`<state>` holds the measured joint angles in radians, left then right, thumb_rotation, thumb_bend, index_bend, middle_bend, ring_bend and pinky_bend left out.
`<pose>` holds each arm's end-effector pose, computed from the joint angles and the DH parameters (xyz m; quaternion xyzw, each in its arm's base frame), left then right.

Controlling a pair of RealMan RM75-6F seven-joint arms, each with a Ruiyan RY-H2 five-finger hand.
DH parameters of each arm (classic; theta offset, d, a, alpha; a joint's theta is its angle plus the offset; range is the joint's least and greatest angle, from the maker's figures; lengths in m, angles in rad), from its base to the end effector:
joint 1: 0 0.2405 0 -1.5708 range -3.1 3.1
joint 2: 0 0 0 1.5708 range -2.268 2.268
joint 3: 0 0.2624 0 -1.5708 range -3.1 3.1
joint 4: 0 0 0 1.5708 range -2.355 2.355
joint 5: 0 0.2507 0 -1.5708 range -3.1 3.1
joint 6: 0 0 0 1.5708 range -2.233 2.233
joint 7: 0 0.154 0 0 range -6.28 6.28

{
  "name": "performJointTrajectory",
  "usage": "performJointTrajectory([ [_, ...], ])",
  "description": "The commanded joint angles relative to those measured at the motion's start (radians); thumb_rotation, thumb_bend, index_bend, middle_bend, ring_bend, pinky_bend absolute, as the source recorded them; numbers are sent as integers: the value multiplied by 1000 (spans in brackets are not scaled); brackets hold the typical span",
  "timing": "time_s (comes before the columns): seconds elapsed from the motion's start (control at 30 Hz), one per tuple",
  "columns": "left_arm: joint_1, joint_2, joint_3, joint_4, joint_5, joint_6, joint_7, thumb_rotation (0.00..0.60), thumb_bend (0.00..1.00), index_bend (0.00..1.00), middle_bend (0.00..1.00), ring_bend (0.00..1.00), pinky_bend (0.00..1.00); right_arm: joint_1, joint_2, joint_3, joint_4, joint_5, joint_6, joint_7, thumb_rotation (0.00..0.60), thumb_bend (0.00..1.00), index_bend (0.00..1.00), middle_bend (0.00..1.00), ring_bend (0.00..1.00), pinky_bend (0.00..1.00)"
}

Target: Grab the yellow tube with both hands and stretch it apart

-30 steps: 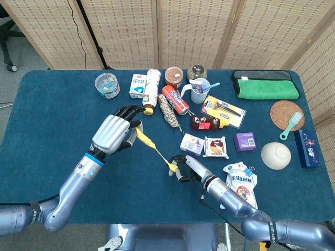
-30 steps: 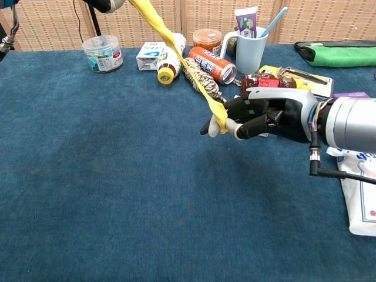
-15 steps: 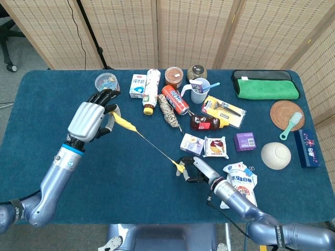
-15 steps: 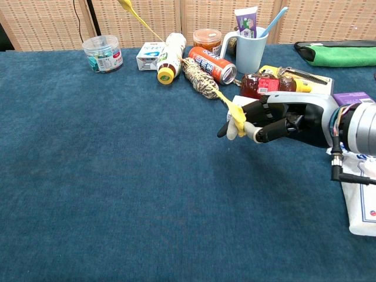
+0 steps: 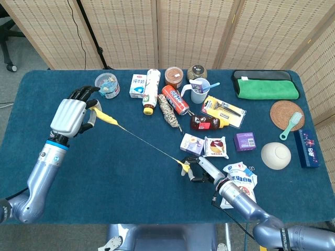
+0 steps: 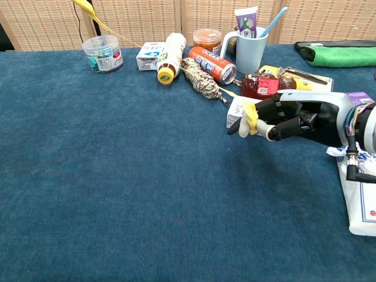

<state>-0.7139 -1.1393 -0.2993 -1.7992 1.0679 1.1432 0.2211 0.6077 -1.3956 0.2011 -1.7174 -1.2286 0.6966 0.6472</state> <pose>-0.1232 0.3875 0.1016 -0.6462 -0.3526 -0.4828 0.4743 -0.1500 -0.3054 -0.0558 0.5119 -0.7422 0.4164 0.1167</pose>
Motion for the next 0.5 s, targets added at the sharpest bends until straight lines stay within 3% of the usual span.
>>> performJointTrajectory([
  [0.03,4,4,6,20,-1,-1,7,600,639,694,191,114,153,-3,1,0,5,-2,1,11,600,705,650,300,128,0],
  [0.5,23,10,23,106,-3,8,43,600,639,694,191,108,150,-19,27,-5,2,-21,18,35,600,706,650,300,128,0],
])
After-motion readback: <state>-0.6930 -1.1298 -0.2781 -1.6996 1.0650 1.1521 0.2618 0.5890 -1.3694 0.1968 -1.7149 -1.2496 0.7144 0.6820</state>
